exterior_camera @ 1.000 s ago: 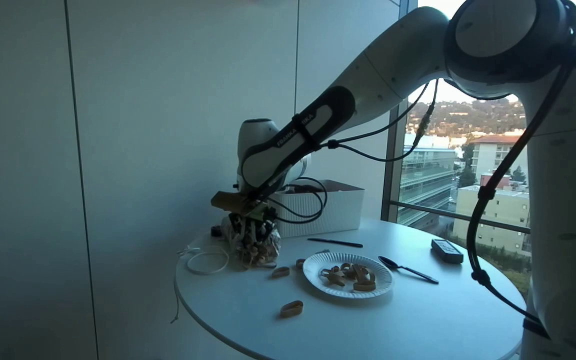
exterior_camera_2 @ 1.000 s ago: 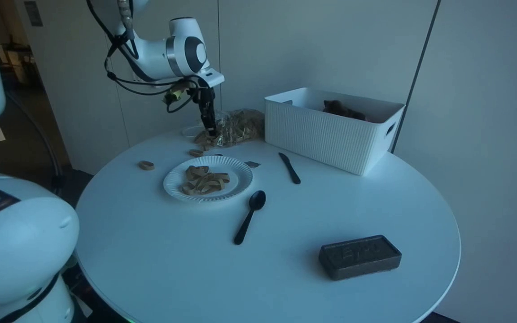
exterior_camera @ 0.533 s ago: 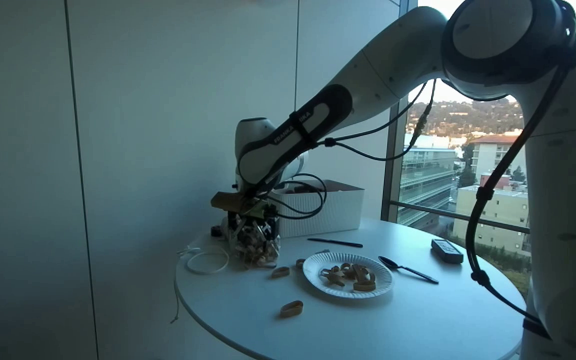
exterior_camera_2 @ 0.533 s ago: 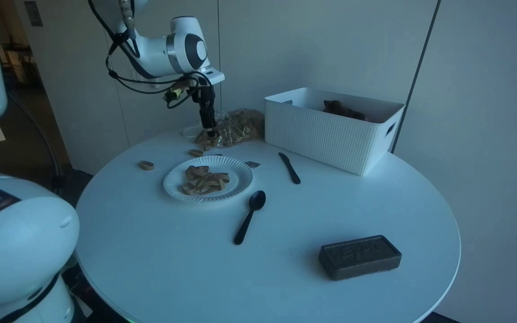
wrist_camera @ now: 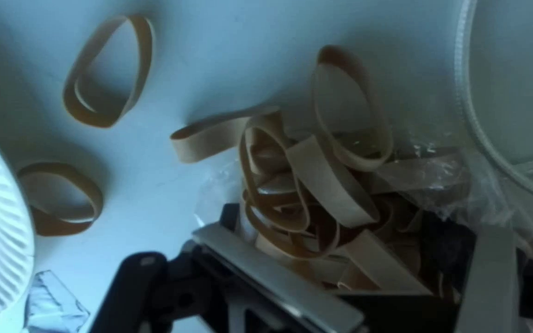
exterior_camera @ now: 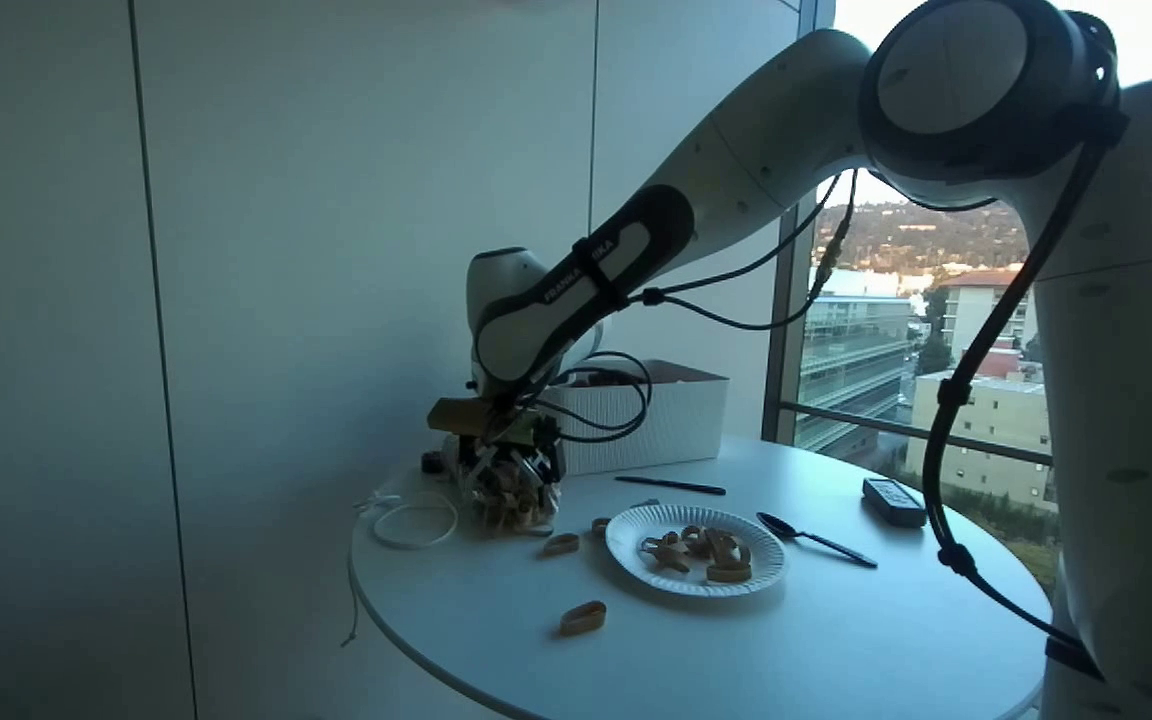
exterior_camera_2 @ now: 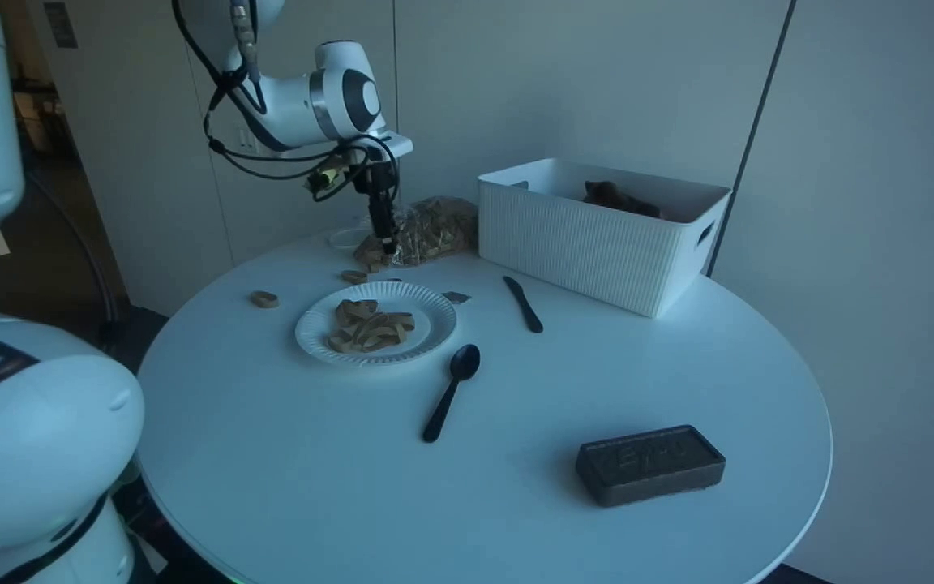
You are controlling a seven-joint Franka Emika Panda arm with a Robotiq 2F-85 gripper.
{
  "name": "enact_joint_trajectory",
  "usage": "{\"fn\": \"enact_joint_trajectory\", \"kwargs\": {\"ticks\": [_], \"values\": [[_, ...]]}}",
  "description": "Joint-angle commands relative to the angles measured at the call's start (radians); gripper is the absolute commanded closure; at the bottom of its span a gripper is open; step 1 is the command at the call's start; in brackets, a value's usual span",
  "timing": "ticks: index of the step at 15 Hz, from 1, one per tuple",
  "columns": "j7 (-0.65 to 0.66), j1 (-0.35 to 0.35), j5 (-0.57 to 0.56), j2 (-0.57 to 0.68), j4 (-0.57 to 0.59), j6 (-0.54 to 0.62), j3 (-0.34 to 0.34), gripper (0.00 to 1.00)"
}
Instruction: Get the rubber bands from the table and plastic and put them on the plate
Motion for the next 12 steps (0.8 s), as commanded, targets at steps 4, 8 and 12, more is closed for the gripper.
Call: {"fn": "enact_joint_trajectory", "kwargs": {"ticks": [4, 8, 12], "values": [[-0.046, 0.015, -0.017, 0.056, 0.019, 0.022, -0.041, 0.32], [-0.057, 0.024, -0.033, 0.044, 0.021, 0.031, -0.045, 0.64], [-0.06, 0.036, -0.077, 0.028, 0.015, 0.032, -0.044, 0.93]]}}
